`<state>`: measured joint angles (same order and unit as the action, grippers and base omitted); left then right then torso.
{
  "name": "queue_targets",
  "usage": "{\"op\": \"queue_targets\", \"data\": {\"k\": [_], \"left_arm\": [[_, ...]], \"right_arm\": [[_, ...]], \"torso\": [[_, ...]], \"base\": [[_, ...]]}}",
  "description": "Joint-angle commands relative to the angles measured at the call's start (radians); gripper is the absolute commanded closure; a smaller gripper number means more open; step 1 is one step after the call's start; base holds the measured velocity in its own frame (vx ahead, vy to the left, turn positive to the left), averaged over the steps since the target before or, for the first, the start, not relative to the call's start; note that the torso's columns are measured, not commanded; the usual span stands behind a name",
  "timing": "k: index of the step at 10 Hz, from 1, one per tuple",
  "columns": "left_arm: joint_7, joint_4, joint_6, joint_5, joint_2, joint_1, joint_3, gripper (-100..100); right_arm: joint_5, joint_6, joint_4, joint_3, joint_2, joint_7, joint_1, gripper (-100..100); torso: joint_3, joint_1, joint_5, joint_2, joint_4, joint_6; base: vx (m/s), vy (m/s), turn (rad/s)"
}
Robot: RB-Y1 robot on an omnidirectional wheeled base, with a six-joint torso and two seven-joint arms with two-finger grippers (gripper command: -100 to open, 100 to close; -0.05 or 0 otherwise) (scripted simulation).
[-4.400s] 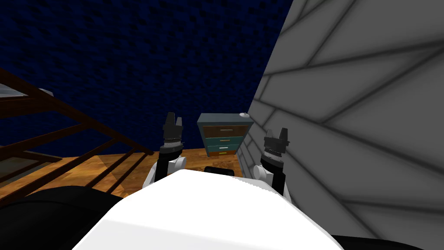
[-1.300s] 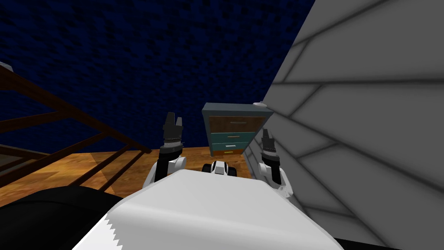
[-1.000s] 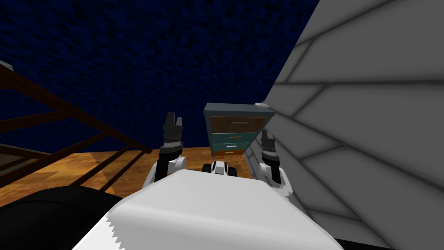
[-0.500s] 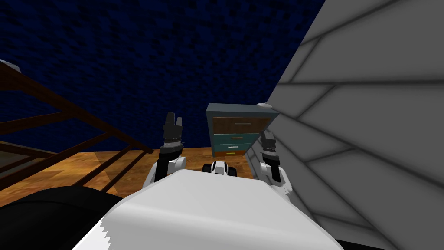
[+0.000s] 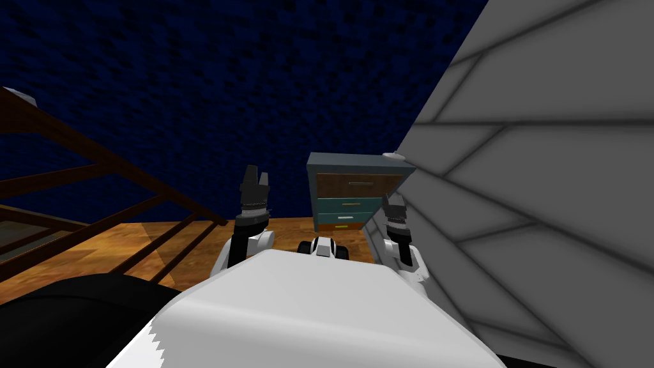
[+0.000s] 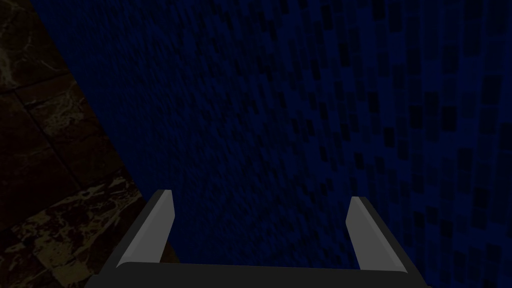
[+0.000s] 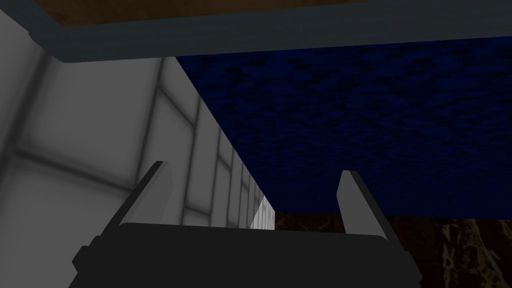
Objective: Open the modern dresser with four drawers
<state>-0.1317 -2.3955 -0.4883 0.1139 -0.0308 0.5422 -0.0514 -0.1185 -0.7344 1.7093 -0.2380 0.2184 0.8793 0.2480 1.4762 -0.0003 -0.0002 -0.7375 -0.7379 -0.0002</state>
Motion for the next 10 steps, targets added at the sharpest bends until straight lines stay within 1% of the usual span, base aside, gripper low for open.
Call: {"op": "queue_targets", "data": {"k": [1, 2, 3, 4, 5, 6, 7, 8, 9, 10], "left_arm": [[0.000, 0.000, 0.000, 0.000, 0.000, 0.000, 0.000, 0], [0.000, 0.000, 0.000, 0.000, 0.000, 0.000, 0.000, 0], [0.000, 0.000, 0.000, 0.000, 0.000, 0.000, 0.000, 0], [0.000, 0.000, 0.000, 0.000, 0.000, 0.000, 0.000, 0], [0.000, 0.000, 0.000, 0.000, 0.000, 0.000, 0.000, 0], [0.000, 0.000, 0.000, 0.000, 0.000, 0.000, 0.000, 0], [0.000, 0.000, 0.000, 0.000, 0.000, 0.000, 0.000, 0], [0.000, 0.000, 0.000, 0.000, 0.000, 0.000, 0.000, 0], [0.000, 0.000, 0.000, 0.000, 0.000, 0.000, 0.000, 0], [0.000, 0.000, 0.000, 0.000, 0.000, 0.000, 0.000, 0]], "right_arm": [[-0.010, -0.008, -0.018, -0.008, 0.000, 0.062, -0.005, -100], [-0.031, -0.025, -0.066, -0.026, 0.002, 0.100, -0.022, -100], [-0.031, -0.025, -0.066, -0.026, 0.002, 0.126, -0.022, -100], [-0.031, -0.025, -0.066, -0.026, 0.002, 0.139, -0.022, -100], [-0.053, -0.041, -0.114, -0.045, 0.003, 0.177, -0.038, -100], [-0.053, -0.041, -0.114, -0.045, 0.003, 0.204, -0.038, -100], [-0.053, -0.041, -0.114, -0.045, 0.003, 0.217, -0.038, -100], [-0.075, -0.058, -0.162, -0.064, 0.004, 0.256, -0.054, -100], [-0.075, -0.058, -0.162, -0.064, 0.004, 0.284, -0.054, -100], [-0.075, -0.058, -0.162, -0.064, 0.004, 0.294, -0.054, -100]], "torso": [[0.000, 0.001, 0.000, 0.000, 0.000, 0.000], [-0.001, 0.000, 0.000, -0.001, 0.000, 0.000], [0.000, 0.001, 0.000, -0.001, 0.000, 0.000], [0.000, 0.001, 0.001, 0.000, 0.000, 0.000], [0.000, -0.001, 0.000, -0.001, 0.000, 0.000], [0.000, 0.000, 0.000, 0.000, 0.000, 0.000], [0.000, 0.000, 0.000, 0.000, 0.000, 0.000], [0.000, -0.001, 0.000, -0.001, 0.000, 0.000], [0.000, 0.001, 0.000, 0.000, 0.000, 0.000], [0.000, 0.001, 0.000, 0.000, 0.000, 0.000]], "base": [[0.010, 0.026, 0.004], [0.015, 0.050, 0.047], [0.017, 0.055, 0.028], [0.008, 0.026, -0.003], [0.015, 0.037, 0.053], [0.019, 0.042, 0.031], [0.010, 0.021, -0.005], [0.015, 0.037, 0.067], [0.018, 0.039, 0.034], [0.009, 0.019, -0.011]]}}
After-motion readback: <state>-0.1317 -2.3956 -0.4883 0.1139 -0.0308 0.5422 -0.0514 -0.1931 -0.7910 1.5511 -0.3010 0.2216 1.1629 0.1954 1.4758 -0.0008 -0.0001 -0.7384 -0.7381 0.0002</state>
